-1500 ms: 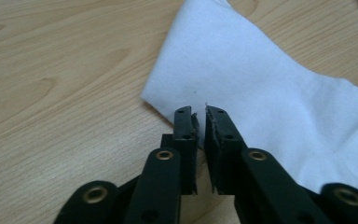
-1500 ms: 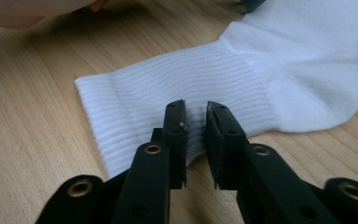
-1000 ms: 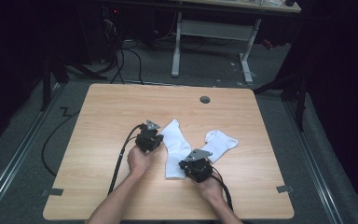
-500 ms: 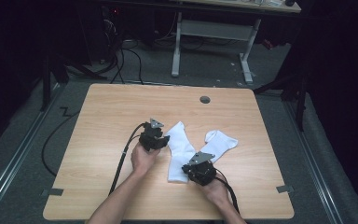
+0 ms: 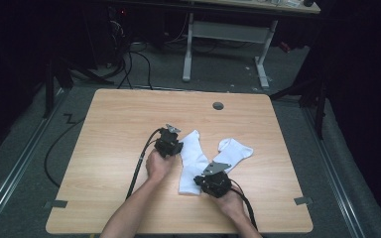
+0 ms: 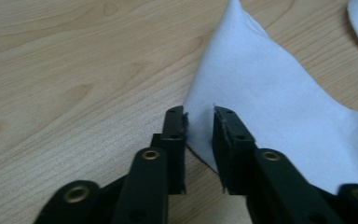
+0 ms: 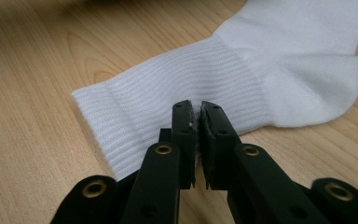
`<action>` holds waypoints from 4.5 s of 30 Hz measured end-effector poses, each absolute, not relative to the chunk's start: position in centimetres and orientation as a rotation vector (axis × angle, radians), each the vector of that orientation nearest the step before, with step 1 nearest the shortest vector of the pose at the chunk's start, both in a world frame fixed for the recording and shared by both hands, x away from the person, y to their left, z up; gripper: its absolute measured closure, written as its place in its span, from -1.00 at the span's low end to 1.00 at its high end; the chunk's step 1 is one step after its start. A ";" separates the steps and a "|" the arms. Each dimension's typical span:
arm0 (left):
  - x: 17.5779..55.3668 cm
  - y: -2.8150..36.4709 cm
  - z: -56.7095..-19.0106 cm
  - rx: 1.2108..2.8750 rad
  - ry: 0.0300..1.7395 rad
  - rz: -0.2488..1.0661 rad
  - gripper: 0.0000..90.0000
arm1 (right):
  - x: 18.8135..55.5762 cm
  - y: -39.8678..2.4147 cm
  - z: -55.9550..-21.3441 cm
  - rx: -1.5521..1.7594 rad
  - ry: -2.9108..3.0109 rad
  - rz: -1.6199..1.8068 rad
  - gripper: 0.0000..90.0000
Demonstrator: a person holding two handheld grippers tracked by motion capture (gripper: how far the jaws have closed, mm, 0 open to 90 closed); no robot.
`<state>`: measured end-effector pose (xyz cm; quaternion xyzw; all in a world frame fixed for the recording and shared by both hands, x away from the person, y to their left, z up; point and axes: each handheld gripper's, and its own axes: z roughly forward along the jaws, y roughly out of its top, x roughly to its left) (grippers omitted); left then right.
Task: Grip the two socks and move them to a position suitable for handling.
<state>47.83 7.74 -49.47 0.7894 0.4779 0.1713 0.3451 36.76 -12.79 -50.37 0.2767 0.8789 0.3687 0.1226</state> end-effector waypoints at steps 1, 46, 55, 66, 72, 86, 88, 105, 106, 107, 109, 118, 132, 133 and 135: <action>47.9 7.8 -49.4 2.054 1.241 0.433 0.85 | 36.8 -12.9 -50.4 0.812 2.562 1.086 0.88; 40.5 10.4 -46.6 1.998 1.025 0.346 0.53 | 37.0 -12.5 -50.7 0.831 2.522 1.115 0.86; 42.5 9.5 -48.7 2.063 1.177 0.360 0.30 | 37.1 -12.5 -50.6 0.845 2.524 1.108 0.69; 42.9 8.8 -49.3 2.138 1.165 0.430 0.62 | 37.5 -11.6 -49.8 0.976 2.454 1.116 0.29; 43.2 8.6 -49.1 2.178 1.153 0.406 0.93 | 37.8 -10.6 -50.4 0.980 2.441 1.032 0.47; 44.0 11.4 -46.9 2.041 1.202 0.449 0.98 | 37.2 -12.2 -50.0 0.901 2.481 1.048 0.86; 44.3 11.7 -46.3 2.021 1.202 0.465 0.98 | 37.0 -12.4 -49.8 0.886 2.477 1.063 0.86; 47.8 11.7 -47.6 2.033 1.258 0.496 0.76 | 35.8 -12.9 -50.7 0.907 2.504 1.141 0.66; 47.8 11.7 -47.6 2.031 1.256 0.491 0.76 | 35.8 -12.9 -50.7 0.907 2.504 1.141 0.66; 47.7 11.6 -47.6 2.030 1.252 0.491 0.57 | 35.8 -12.9 -50.7 0.923 2.500 1.141 0.61; 47.4 11.4 -47.2 2.029 1.236 0.491 0.51 | 35.8 -12.9 -50.6 0.928 2.493 1.146 0.61; 44.3 9.8 -46.4 2.103 1.105 0.436 0.41 | 36.9 -13.6 -49.1 0.998 2.376 1.159 0.78; 45.0 8.7 -49.2 2.136 1.158 0.434 0.38 | 38.8 -13.5 -50.4 1.046 2.406 1.058 0.74; 45.3 8.6 -49.3 2.124 1.165 0.433 0.38 | 38.9 -13.6 -50.4 1.053 2.410 1.066 0.72; 45.6 8.4 -49.3 2.118 1.174 0.447 0.31 | 38.9 -13.7 -50.4 1.048 2.413 1.062 0.69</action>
